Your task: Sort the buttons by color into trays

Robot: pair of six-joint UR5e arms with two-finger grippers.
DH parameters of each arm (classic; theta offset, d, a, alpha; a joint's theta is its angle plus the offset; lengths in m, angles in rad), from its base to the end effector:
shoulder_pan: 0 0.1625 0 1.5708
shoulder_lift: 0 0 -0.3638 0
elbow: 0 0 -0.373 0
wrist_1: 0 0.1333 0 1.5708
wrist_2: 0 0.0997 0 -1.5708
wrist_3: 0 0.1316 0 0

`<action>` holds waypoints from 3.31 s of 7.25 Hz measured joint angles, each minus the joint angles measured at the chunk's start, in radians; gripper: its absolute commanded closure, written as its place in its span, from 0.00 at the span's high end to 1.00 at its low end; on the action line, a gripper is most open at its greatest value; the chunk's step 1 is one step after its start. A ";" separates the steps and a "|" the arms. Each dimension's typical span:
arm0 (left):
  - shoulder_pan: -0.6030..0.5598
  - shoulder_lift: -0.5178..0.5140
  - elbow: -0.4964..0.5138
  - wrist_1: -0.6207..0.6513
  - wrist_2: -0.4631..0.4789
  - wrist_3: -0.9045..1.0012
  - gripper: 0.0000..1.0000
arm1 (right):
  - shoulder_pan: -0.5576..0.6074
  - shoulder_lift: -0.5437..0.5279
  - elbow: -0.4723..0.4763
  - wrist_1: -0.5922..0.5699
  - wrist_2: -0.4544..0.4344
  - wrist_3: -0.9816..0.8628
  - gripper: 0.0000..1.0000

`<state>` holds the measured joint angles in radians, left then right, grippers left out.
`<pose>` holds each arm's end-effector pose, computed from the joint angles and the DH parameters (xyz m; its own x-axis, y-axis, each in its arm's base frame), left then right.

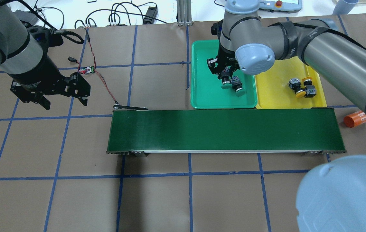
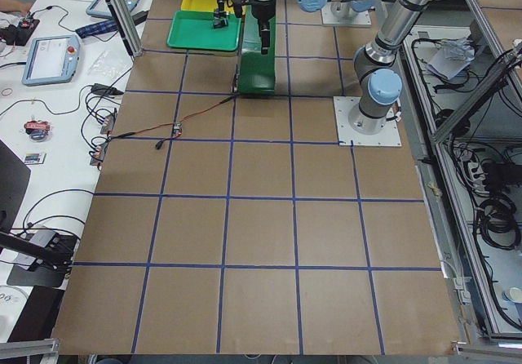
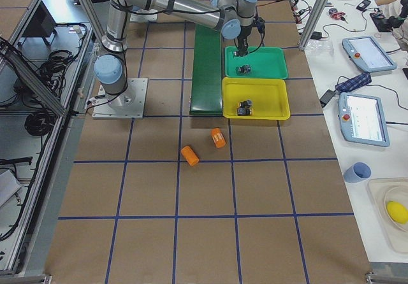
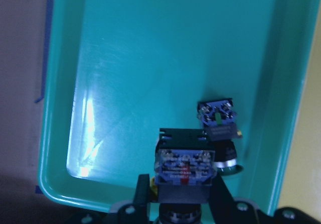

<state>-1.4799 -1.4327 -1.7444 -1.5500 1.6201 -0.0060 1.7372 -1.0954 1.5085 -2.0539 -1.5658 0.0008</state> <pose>-0.0881 -0.4302 0.3767 -0.9942 -0.0959 -0.0494 -0.0967 0.9952 0.0144 0.2343 -0.5861 0.2119 -0.9862 -0.1652 -0.0050 -0.1644 0.9839 -0.0699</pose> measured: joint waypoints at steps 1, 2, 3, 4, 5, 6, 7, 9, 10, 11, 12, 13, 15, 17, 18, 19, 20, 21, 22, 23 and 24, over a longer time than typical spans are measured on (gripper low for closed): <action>0.000 0.002 -0.001 -0.001 0.000 0.001 1.00 | 0.009 0.011 -0.012 0.000 -0.002 -0.004 0.18; 0.001 0.003 -0.001 -0.002 0.000 0.001 1.00 | 0.012 0.015 -0.015 0.000 -0.006 -0.006 0.39; 0.001 0.006 -0.001 -0.002 0.000 0.001 1.00 | 0.012 0.017 -0.015 0.000 -0.010 -0.006 0.50; 0.002 0.008 -0.001 -0.002 0.006 0.002 1.00 | 0.013 0.019 -0.014 0.000 -0.014 -0.006 0.53; 0.003 0.008 -0.001 -0.002 0.021 0.002 1.00 | 0.012 0.019 -0.013 0.001 -0.016 -0.007 0.53; 0.004 0.008 -0.001 -0.001 0.036 0.002 1.00 | 0.009 0.017 -0.013 0.001 -0.015 -0.007 0.54; 0.004 0.007 0.000 0.001 0.041 0.002 1.00 | 0.003 0.011 -0.011 0.005 -0.014 -0.007 0.54; 0.004 0.006 0.002 0.004 0.034 0.002 1.00 | -0.006 -0.047 -0.008 0.060 -0.014 -0.007 0.54; 0.004 0.004 0.007 0.005 0.029 0.002 1.00 | -0.012 -0.106 -0.007 0.127 -0.014 -0.011 0.65; 0.003 -0.002 0.015 0.005 0.017 0.002 1.00 | -0.026 -0.181 -0.005 0.206 -0.014 -0.030 0.88; 0.002 -0.006 0.019 0.005 -0.006 0.002 1.00 | -0.048 -0.259 0.003 0.285 -0.015 -0.056 1.00; 0.001 -0.007 0.021 0.005 -0.022 0.002 1.00 | -0.075 -0.339 0.020 0.360 -0.016 -0.070 1.00; -0.001 -0.009 0.021 0.007 -0.025 0.001 1.00 | -0.110 -0.468 0.056 0.454 -0.014 -0.076 1.00; -0.002 -0.009 0.019 0.008 -0.024 0.001 1.00 | -0.112 -0.527 0.068 0.467 -0.007 -0.070 1.00; -0.002 -0.008 0.016 0.008 -0.023 0.001 1.00 | -0.111 -0.537 0.077 0.468 -0.007 -0.069 1.00; -0.002 -0.005 0.011 0.008 -0.023 0.001 1.00 | -0.111 -0.541 0.084 0.465 -0.007 -0.071 1.00; -0.002 -0.002 0.007 0.009 -0.023 0.001 1.00 | -0.111 -0.541 0.088 0.461 -0.006 -0.071 1.00; -0.003 -0.002 0.005 0.009 -0.023 0.001 1.00 | -0.111 -0.541 0.089 0.459 -0.009 -0.069 1.00; -0.002 -0.001 0.004 0.009 -0.022 0.001 1.00 | -0.111 -0.539 0.088 0.457 -0.013 -0.066 1.00; -0.002 0.000 0.003 0.009 -0.022 0.002 1.00 | -0.111 -0.533 0.084 0.456 -0.015 -0.063 1.00; -0.002 0.002 0.002 0.009 -0.022 0.002 1.00 | -0.111 -0.518 0.069 0.456 -0.017 -0.053 1.00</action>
<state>-1.4819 -1.4305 -1.7422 -1.5412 1.5984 -0.0039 1.6267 -1.6137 1.5779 -1.5981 -1.5823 -0.0526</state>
